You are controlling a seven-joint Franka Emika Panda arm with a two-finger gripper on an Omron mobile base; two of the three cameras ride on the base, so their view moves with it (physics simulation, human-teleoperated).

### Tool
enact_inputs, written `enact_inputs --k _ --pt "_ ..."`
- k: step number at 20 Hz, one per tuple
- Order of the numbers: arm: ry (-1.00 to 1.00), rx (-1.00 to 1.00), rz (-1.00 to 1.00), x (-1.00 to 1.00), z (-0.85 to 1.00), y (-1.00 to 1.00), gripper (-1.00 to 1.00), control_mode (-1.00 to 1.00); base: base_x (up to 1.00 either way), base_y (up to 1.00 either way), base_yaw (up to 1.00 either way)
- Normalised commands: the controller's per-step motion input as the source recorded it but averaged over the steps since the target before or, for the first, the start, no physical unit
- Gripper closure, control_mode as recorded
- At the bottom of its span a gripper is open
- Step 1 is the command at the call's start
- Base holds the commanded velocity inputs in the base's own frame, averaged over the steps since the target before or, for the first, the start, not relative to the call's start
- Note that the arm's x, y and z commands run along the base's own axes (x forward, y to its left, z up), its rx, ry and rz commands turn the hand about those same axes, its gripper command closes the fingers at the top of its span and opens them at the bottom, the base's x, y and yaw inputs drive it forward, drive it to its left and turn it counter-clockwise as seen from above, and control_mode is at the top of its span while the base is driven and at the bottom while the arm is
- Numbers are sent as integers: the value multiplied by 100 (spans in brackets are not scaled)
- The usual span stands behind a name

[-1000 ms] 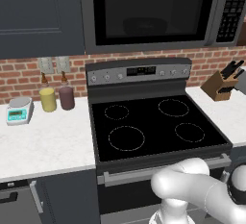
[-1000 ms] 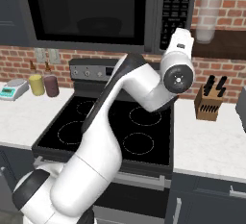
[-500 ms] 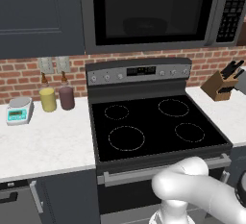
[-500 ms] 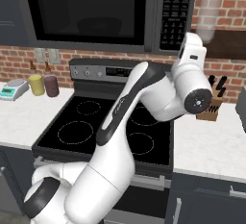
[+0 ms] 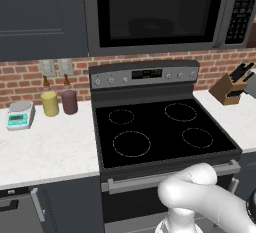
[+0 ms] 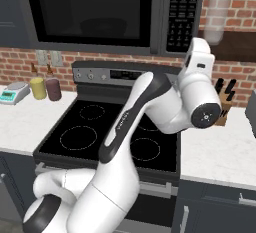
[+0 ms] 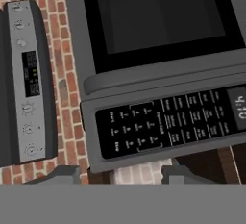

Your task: Open the microwave, place the bowl with waffle inside the microwave, then close the microwave door and turn it on.

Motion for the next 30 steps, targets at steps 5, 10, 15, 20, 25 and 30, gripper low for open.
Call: enact_inputs --k 5,10,15,20,25,30 --pt "0 0 0 0 0 6 100 -100 0 0 0" --pt "0 0 0 0 0 18 100 -100 0 0 0" --pt "0 -3 0 2 0 30 100 -100 0 0 0" --pt "4 -9 0 23 0 55 100 -100 0 0 0" --pt "6 -3 0 52 0 17 100 -100 0 0 0" --pt "0 0 -5 45 0 -3 100 -100 0 0 0"
